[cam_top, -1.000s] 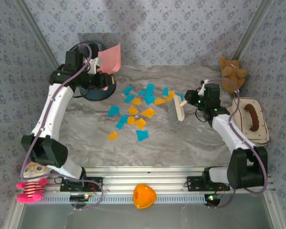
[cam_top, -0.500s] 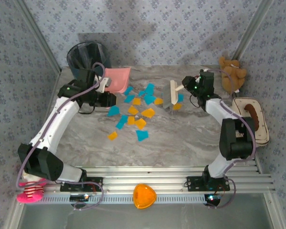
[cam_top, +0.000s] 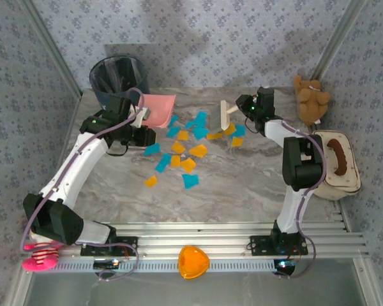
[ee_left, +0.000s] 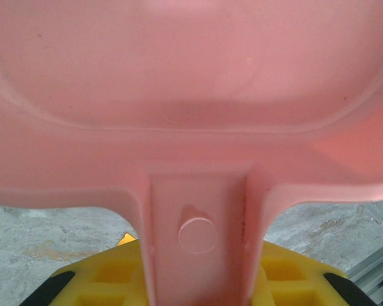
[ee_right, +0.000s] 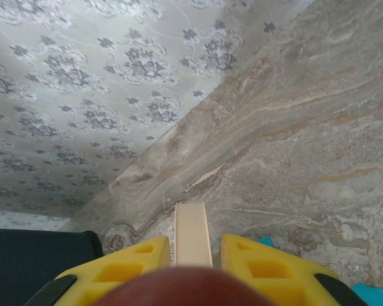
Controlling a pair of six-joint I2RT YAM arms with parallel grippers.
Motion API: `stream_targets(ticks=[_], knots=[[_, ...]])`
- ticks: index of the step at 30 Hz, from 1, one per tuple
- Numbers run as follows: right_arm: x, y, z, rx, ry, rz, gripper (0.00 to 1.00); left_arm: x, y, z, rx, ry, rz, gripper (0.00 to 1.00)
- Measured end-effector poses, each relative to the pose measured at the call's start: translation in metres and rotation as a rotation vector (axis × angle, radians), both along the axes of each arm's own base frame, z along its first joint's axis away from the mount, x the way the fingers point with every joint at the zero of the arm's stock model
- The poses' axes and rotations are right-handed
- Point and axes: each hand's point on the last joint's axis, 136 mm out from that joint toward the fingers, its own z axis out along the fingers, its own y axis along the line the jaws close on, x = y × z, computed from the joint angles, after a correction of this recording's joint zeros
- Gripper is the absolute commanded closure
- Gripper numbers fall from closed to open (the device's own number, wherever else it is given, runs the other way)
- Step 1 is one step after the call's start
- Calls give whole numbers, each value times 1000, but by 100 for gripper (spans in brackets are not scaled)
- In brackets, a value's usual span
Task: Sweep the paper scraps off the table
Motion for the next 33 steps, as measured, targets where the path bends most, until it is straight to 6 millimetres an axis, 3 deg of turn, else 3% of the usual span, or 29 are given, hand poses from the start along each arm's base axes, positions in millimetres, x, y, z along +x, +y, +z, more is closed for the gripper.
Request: stream_targets(ticks=[8, 15, 33], knots=[[-1, -4, -13, -18, 16, -14, 100, 2, -3, -6, -7, 25, -6, 100], [-30, -20, -51, -85, 95, -34, 100, 3, -5, -6, -15, 23, -11, 100], [-101, -55, -15, -282, 99, -113, 100, -3, -20, -11, -21, 39, -57, 100]])
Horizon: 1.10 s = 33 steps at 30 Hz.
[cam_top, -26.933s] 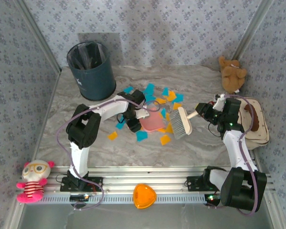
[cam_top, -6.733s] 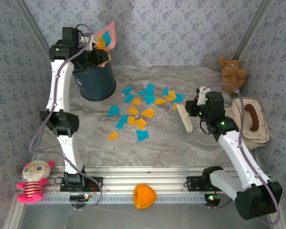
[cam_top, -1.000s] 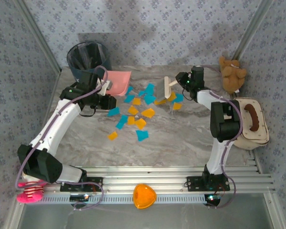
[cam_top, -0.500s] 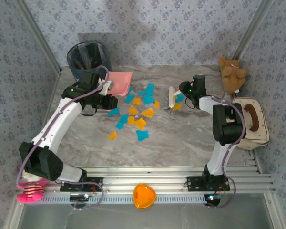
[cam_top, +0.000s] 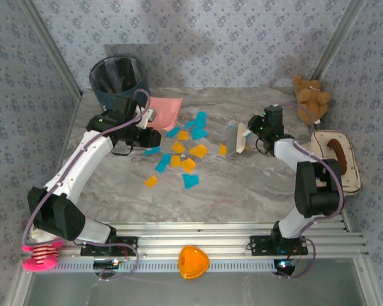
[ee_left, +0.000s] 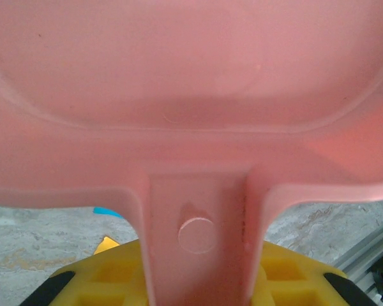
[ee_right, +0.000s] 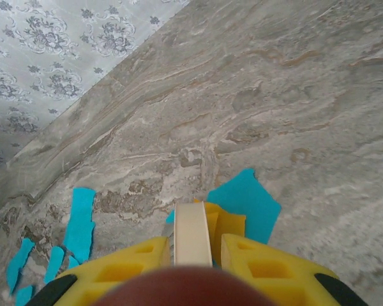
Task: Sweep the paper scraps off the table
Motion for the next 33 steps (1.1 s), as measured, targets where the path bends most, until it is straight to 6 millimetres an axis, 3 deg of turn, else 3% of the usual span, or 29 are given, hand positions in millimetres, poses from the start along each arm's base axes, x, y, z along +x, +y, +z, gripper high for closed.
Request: stream_targets(ticks=[6, 14, 25, 29, 33], knots=[[-17, 2, 25, -38, -36, 46, 100, -2, -6, -5, 6, 13, -17, 100], [-16, 11, 48, -97, -90, 153, 100, -3, -14, -18, 22, 49, -39, 100], [7, -25, 101, -369, -201, 168, 100, -6, -17, -26, 50, 72, -65, 100], [19, -37, 101, -508, -194, 173, 100, -5, -17, -24, 52, 70, -65, 100], [34, -46, 83, -632, -155, 192, 100, -5, -17, -26, 58, 70, -69, 100]])
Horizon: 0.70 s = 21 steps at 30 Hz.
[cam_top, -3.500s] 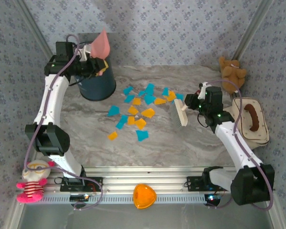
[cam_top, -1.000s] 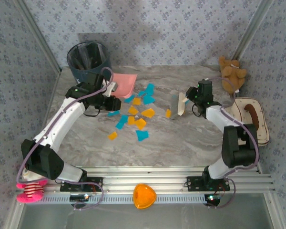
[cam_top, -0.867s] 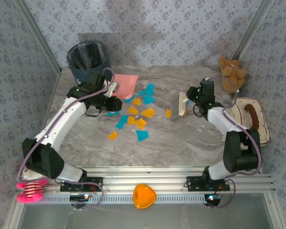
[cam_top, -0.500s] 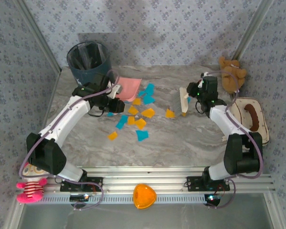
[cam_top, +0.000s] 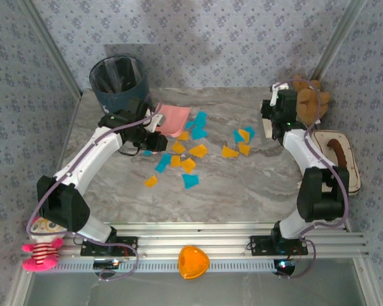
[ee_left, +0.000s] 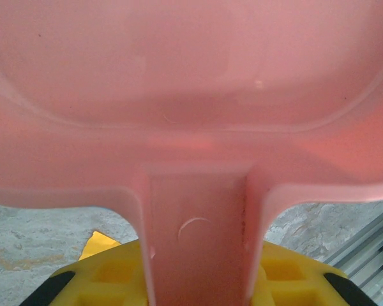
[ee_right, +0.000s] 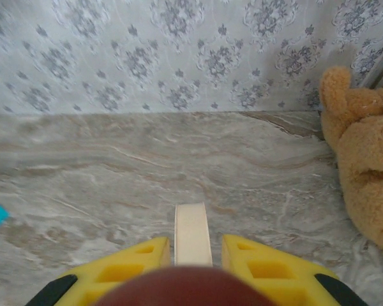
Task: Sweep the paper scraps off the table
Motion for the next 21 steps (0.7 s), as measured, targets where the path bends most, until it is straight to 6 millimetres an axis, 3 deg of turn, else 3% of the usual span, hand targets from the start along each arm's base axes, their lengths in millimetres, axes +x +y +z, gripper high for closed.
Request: stream_targets(ticks=[7, 12, 21], knots=[[21, -5, -26, -138, 22, 28, 100, 2, -2, -3, 11, 7, -2, 100], [27, 4, -37, -190, 32, 76, 100, 1, -1, -3, 15, 10, -1, 100], [16, 61, -52, -226, 23, 269, 100, -3, -6, -5, 19, 16, -19, 100]])
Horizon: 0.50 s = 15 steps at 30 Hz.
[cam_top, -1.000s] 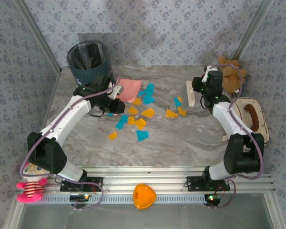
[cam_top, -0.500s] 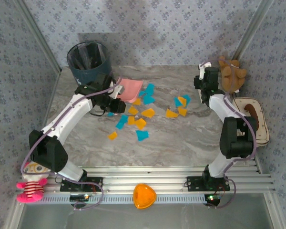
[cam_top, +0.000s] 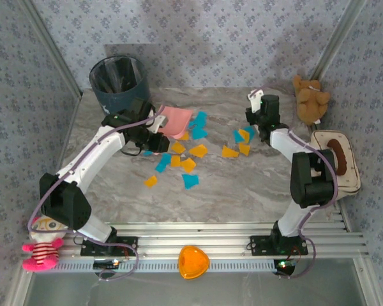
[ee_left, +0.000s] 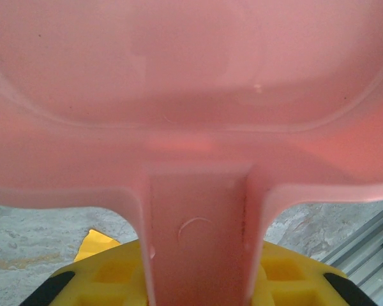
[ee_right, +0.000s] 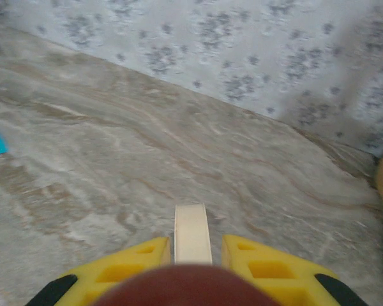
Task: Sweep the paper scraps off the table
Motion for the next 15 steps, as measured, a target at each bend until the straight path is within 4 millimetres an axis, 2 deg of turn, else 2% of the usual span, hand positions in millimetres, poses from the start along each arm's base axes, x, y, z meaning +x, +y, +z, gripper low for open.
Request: stream_targets(ticks=[5, 15], knots=[[-19, 22, -9, -29, 24, 81, 100, -2, -2, -3, 10, 10, -9, 100], [-59, 45, -4, -47, 44, 155, 100, -9, -9, -11, 43, 14, -59, 100]])
